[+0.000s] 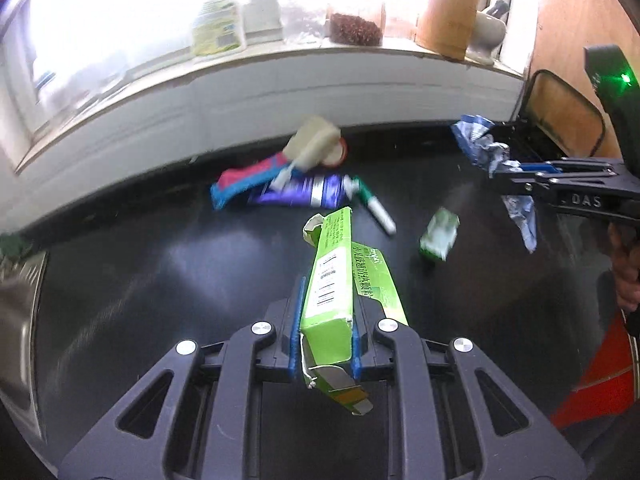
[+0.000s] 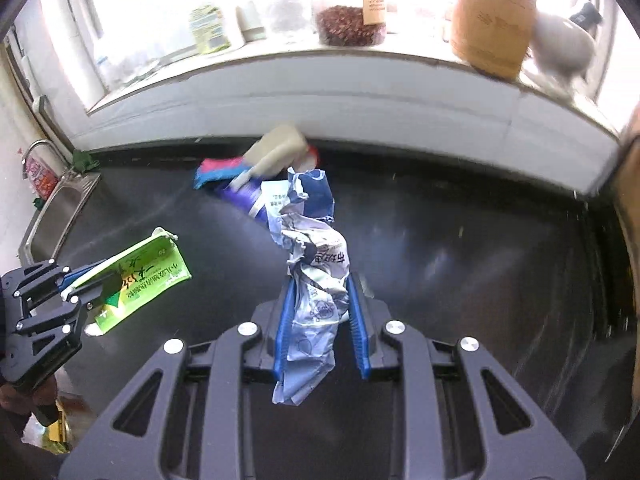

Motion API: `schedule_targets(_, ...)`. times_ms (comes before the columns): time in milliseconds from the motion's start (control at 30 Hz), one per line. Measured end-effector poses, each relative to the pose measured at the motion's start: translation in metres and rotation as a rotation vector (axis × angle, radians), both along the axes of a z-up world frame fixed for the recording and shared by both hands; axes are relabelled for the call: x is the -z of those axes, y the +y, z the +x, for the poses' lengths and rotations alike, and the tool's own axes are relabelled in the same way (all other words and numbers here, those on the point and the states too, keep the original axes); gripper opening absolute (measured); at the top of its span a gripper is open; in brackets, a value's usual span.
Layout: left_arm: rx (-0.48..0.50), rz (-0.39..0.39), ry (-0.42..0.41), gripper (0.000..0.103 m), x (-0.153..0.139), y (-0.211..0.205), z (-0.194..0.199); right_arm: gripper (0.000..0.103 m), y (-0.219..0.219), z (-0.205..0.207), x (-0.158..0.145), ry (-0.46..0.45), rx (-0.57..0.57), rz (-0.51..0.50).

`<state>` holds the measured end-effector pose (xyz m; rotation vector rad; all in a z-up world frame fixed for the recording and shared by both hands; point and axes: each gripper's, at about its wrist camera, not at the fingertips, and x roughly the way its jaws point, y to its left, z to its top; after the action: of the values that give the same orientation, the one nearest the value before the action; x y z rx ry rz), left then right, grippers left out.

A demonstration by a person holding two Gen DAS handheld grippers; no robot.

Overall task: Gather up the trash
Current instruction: 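Carry carton and wrapper down over the floor bin and open both tools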

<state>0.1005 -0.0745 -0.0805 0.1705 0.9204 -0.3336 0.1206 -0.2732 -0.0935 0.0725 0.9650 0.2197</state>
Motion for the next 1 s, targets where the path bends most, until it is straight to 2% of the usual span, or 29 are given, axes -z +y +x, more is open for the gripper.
schedule_targets(167, -0.02, 0.0, 0.012, 0.018, 0.002, 0.02, -0.034, 0.026, 0.012, -0.038, 0.002, 0.02, -0.001, 0.013)
schedule_targets(333, -0.016, 0.008, 0.003, 0.018, -0.001, 0.031, -0.049, 0.026, 0.024, -0.066, -0.004, 0.005, 0.007, 0.014)
schedule_targets(500, -0.033, 0.004, -0.03, 0.018, -0.01, 0.046, -0.06, 0.026, 0.042, -0.071, -0.016, -0.025, -0.019, 0.009)
schedule_targets(633, -0.086, -0.003, -0.053, 0.018, -0.018, 0.071, -0.072, 0.026, 0.073, -0.066, -0.026, -0.045, -0.083, 0.013)
schedule_targets(733, -0.17, -0.005, -0.075, 0.018, -0.026, 0.103, -0.089, 0.027, 0.118, -0.064, -0.031, -0.059, -0.186, 0.012)
schedule_targets(867, -0.347, 0.006, -0.086, 0.018, -0.03, 0.167, -0.127, 0.027, 0.191, -0.071, -0.036, -0.073, -0.349, 0.021)
schedule_targets(1000, -0.53, 0.048, -0.074, 0.018, -0.024, 0.232, -0.179, 0.027, 0.29, -0.097, -0.035, -0.074, -0.572, 0.031)
